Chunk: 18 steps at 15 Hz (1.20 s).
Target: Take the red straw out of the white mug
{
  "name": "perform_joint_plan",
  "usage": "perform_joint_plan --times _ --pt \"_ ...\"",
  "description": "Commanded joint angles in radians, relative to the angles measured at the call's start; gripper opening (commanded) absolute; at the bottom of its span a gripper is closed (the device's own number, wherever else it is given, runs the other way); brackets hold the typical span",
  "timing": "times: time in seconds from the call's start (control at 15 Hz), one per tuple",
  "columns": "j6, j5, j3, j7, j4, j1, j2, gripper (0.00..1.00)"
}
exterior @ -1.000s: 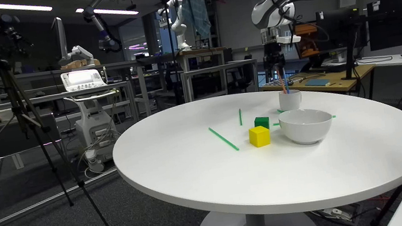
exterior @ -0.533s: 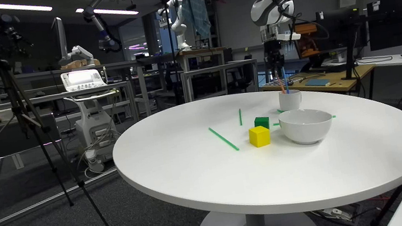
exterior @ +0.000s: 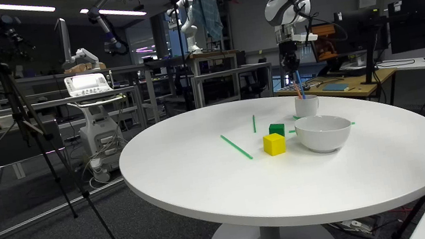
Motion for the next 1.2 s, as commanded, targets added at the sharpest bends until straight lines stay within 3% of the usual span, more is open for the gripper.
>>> perform_joint_plan --times 0.0,0.67,1.13 --pt "-0.059 0.01 0.017 -0.031 0.076 -0.02 0.035 0.27" --pt "-0.061 0.012 0.019 -0.04 0.08 -0.023 0.045 0.99" --pt "-0.064 0.018 0.024 -0.068 0.118 -0.033 0.084 0.97"
